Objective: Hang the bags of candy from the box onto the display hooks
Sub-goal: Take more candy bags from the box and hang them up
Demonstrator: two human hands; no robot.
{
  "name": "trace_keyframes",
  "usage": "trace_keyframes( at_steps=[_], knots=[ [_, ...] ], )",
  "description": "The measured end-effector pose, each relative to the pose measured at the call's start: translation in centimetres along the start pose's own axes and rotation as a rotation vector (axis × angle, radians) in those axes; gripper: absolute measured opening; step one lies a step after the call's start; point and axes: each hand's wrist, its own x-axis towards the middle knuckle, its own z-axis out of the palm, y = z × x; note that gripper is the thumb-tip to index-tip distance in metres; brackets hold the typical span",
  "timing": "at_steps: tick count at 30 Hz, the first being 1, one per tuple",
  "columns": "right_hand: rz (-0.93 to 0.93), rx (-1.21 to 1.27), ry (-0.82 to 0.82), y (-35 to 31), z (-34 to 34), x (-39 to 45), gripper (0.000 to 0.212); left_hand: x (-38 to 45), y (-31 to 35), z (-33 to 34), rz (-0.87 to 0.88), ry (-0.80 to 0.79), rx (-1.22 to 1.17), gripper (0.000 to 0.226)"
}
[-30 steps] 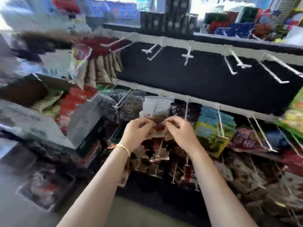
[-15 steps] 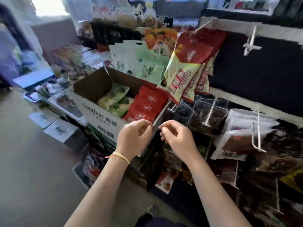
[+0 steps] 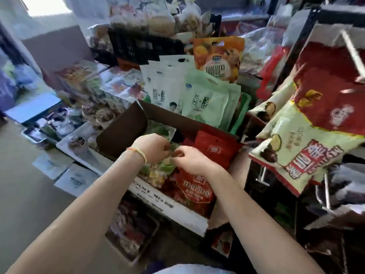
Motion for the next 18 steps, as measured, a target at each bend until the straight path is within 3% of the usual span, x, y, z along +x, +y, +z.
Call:
trace_keyframes(
  at_steps=[6,11,13,18],
  knots=[
    [0.138,-0.182,-0.182,-3.7,0.4,6.1,0.037,5.8,-5.4,-1.0,0.177,-0.056,0.157,0.031],
    [0.363,-0.086,-0.085,-4.9,2.2,11.0,0.038,8.5,-8.2,0.2,0.307,-0.125,0.157,0.029],
    [0.481,0.088,0.031,-4.5,4.1,13.0,0.032,8.9,-9.2,1.0,0.354,-0.132,0.139,0.029],
    [0.687,0.818,0.354,-4.2,8.7,14.4,0.025,8.7,-10.8,1.3,0.449,-0.055,0.089,0.031]
  ],
)
